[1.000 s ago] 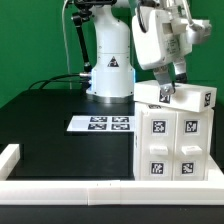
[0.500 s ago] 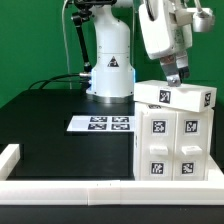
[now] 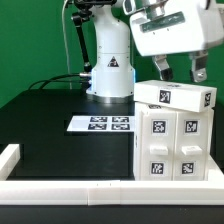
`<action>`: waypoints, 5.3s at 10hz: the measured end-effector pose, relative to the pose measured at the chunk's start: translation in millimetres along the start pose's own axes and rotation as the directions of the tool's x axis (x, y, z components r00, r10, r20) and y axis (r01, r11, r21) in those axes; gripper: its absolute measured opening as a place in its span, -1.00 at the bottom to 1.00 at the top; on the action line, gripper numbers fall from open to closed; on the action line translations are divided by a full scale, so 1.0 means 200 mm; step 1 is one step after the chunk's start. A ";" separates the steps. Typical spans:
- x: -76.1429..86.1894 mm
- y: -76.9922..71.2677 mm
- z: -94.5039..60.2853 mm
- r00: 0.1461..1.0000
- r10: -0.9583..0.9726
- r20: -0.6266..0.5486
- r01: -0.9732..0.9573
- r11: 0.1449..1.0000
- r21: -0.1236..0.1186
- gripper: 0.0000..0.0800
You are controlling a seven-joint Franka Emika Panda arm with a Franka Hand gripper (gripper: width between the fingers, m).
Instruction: Assemble cabinet
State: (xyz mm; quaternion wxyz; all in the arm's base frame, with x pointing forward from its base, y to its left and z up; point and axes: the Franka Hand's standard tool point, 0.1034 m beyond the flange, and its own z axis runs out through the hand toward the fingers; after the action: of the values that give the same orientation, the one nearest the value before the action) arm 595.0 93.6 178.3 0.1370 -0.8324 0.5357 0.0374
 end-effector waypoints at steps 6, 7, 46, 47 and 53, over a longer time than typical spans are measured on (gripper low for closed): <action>0.00 0.00 0.00 0.763 -0.646 -0.014 0.644 0.762 -0.073 0.99; 0.00 0.00 -0.01 0.656 -0.755 0.003 0.752 0.653 -0.094 0.99; 0.02 0.08 0.10 0.982 -0.158 -0.107 0.150 0.986 -0.077 0.40; 0.02 0.08 0.10 0.991 -0.074 -0.113 0.067 0.996 -0.064 0.40; 0.02 0.07 0.10 0.950 0.295 -0.101 -0.295 0.955 0.006 0.40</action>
Offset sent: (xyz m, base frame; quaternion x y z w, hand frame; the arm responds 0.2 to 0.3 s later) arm 0.0000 0.0000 0.0000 0.0000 0.0000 -0.1938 0.9810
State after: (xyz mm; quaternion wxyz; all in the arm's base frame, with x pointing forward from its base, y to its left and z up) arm 585.3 89.5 155.1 0.0989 -0.7445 0.6600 0.0181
